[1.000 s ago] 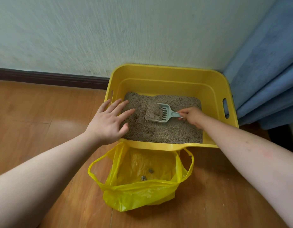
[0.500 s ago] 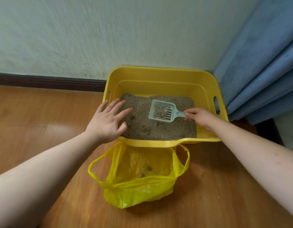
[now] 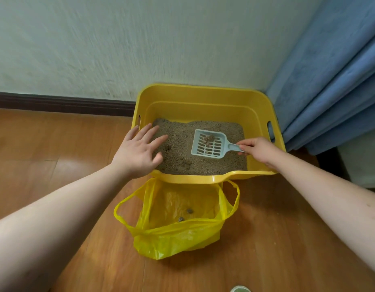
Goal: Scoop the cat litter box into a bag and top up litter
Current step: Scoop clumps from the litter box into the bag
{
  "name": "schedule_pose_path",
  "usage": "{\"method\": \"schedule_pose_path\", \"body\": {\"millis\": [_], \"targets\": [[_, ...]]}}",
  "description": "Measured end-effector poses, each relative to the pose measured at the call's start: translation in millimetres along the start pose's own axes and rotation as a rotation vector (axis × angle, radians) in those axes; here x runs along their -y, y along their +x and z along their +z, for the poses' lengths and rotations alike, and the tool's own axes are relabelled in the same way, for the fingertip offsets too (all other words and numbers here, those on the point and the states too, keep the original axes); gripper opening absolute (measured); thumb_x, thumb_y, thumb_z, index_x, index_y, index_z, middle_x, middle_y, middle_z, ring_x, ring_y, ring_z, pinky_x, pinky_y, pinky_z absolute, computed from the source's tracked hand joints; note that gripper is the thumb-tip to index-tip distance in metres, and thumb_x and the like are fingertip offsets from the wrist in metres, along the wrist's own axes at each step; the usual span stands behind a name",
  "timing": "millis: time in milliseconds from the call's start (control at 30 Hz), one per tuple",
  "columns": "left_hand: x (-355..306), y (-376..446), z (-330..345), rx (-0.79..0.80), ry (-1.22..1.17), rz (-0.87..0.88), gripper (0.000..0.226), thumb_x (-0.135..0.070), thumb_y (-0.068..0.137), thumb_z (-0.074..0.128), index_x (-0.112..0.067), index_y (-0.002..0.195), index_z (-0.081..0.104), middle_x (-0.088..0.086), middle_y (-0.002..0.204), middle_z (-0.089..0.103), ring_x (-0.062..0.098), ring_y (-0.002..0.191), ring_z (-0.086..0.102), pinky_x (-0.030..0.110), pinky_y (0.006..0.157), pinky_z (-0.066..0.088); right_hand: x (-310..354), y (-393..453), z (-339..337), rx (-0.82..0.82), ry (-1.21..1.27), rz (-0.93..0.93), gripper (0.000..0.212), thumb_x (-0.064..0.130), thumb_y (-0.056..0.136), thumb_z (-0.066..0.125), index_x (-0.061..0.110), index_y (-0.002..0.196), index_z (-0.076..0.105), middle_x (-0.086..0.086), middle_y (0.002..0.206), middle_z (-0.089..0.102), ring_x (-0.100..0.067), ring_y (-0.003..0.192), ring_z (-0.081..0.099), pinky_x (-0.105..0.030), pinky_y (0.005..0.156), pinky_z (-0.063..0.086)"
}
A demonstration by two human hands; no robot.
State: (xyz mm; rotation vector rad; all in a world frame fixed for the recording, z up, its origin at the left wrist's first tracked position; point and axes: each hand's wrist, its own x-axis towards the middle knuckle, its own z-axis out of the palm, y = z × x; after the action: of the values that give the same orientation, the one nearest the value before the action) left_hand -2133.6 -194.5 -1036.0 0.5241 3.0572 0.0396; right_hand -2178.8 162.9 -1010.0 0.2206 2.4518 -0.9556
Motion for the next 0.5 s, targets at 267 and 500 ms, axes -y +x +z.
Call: {"method": "schedule_pose_path", "body": {"millis": [267, 500], "targets": [[-2, 0, -3, 0.009, -0.015, -0.005, 0.068, -0.052, 0.087, 0.015, -0.034, 0.150, 0.034, 0.005, 0.160, 0.027, 0.022, 0.150, 0.015, 0.048, 0.121, 0.008, 12, -51, -9, -0.017, -0.002, -0.131, 0.023, 0.019, 0.095, 0.055, 0.028, 0.112, 0.068, 0.015, 0.088, 0.069, 0.000, 0.083, 0.058, -0.026, 0.083, 0.041], [-2, -1, -5, 0.028, -0.028, 0.003, 0.070, -0.053, 0.086, 0.014, -0.034, 0.150, 0.032, 0.006, 0.161, 0.024, 0.022, 0.150, 0.012, 0.047, 0.121, 0.005, 11, -99, 18, 0.074, -0.082, -0.193, 0.021, 0.021, 0.094, 0.057, 0.038, 0.097, 0.069, 0.020, 0.092, 0.069, 0.008, 0.085, 0.060, -0.012, 0.081, 0.044]]}}
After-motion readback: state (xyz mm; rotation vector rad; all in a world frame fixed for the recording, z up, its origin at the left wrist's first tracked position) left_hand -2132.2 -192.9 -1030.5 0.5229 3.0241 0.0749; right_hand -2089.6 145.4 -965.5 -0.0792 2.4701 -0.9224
